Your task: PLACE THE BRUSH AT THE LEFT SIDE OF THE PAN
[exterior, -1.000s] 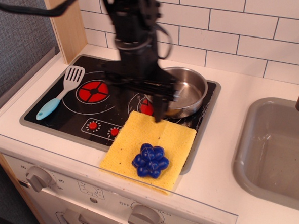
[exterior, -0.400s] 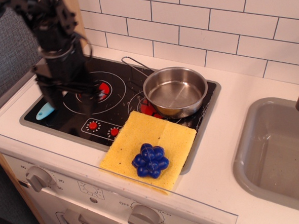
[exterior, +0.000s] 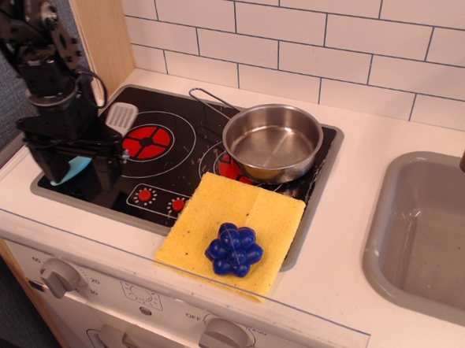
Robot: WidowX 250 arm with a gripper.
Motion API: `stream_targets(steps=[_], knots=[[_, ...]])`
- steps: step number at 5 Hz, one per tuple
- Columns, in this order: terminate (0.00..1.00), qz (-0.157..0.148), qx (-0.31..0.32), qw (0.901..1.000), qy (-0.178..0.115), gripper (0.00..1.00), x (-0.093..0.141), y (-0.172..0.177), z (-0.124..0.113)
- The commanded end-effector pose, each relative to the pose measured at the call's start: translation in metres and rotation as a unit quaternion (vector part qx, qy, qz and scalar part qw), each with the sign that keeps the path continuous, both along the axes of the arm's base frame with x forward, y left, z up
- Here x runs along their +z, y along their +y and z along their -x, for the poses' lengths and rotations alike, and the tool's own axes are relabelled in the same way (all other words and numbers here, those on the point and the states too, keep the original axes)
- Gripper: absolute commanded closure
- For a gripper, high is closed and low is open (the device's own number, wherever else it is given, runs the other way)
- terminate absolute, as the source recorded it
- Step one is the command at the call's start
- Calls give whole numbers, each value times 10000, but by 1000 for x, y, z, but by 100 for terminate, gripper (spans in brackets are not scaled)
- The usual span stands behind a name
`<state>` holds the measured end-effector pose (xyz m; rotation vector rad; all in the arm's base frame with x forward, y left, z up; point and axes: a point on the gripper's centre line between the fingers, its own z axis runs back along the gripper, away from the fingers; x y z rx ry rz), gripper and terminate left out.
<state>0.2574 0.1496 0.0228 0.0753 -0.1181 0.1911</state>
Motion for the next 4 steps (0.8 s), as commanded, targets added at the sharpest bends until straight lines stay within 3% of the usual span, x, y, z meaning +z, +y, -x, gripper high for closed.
stream_targets(steps=[1,2,3,4], knots=[[0,-38,271,9993,-264,0,19,21,6],[0,36,239,9993,-274,0,24,30,5],[0,-14,-64,9992,-403,0,36,39,-8],[0,31,-527,9980,-338,0,31,38,-23]])
